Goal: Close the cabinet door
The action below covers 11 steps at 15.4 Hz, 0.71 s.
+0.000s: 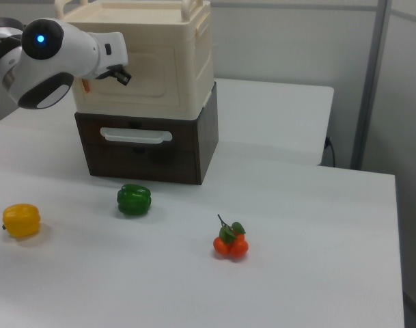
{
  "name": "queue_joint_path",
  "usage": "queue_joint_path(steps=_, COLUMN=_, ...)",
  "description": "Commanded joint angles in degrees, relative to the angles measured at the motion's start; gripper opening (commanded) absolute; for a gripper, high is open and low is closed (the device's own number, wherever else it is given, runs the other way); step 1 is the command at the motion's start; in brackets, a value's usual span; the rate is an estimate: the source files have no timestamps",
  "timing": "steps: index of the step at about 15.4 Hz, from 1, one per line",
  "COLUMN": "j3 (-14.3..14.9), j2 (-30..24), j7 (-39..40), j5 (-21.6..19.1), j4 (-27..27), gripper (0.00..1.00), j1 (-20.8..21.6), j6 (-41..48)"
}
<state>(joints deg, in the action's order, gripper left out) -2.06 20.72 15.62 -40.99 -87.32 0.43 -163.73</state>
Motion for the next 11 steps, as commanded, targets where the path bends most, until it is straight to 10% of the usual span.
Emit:
queue_joint_path(steps=1, j3=-0.4, j2=1.5, j7=-0.3, j5=-1.0, j4=2.0, gripper=0.00, j1=0.5, j6=-2.9)
queue_joint_path(steps=7, j3=0.6, j2=-8.5, j7=2.6, j5=2.7, j4=-5.0, gripper=0.00, j1=-3.6, j6=17.2)
queue_joint_path(steps=11, j3=6.6, j2=-13.8, j7=-0.8, j5=17.7, j4=-4.9, gripper=0.34, j1=-3.4, j6=44.9)
